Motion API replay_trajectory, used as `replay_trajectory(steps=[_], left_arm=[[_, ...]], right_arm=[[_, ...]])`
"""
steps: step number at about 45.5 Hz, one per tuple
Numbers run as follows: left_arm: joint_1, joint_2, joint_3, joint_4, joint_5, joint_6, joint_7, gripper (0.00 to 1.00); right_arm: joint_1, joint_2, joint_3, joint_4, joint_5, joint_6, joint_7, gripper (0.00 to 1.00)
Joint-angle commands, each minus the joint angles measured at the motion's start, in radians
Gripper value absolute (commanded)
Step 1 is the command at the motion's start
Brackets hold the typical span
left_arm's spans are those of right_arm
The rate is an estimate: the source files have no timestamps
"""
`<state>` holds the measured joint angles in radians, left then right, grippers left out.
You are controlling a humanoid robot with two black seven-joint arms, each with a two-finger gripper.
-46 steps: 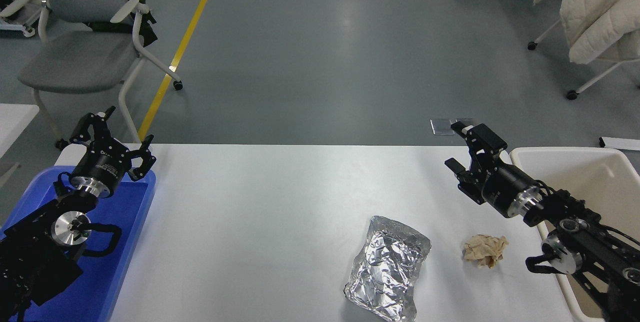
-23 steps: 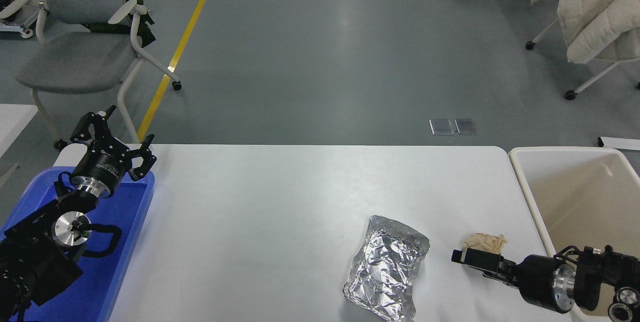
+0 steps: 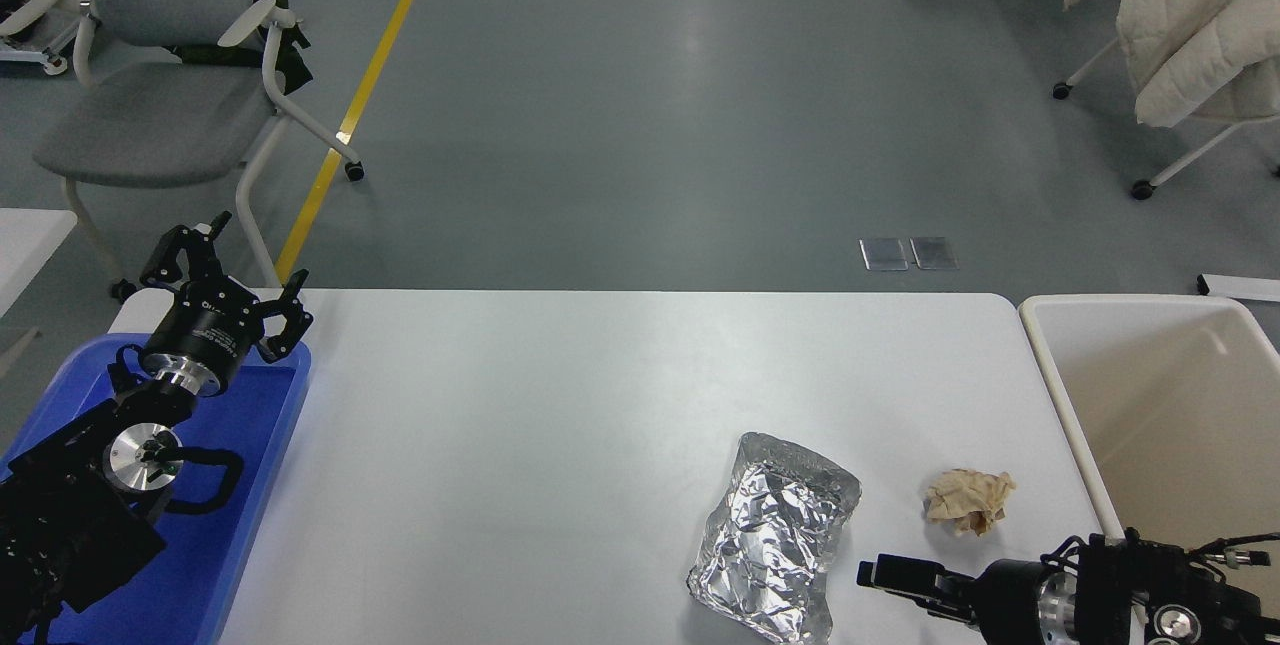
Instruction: Clean the table surface
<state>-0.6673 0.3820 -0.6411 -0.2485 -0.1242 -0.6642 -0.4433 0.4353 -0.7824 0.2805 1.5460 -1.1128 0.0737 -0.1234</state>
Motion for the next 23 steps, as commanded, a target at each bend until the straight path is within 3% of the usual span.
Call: replay_trajectory(steps=[1, 23], left_arm=[[0.0, 0.0, 0.0, 0.0, 0.0, 0.0, 0.0, 1.0], [0.0, 0.0, 0.0, 0.0, 0.0, 0.0, 0.0, 1.0]], right_arm=[[0.025, 0.057, -0.004, -0.01, 0.024, 0.0, -0.022, 1.0], [0.086, 0.199, -0.018, -0.119, 0.022, -0.002, -0.048, 1.0]])
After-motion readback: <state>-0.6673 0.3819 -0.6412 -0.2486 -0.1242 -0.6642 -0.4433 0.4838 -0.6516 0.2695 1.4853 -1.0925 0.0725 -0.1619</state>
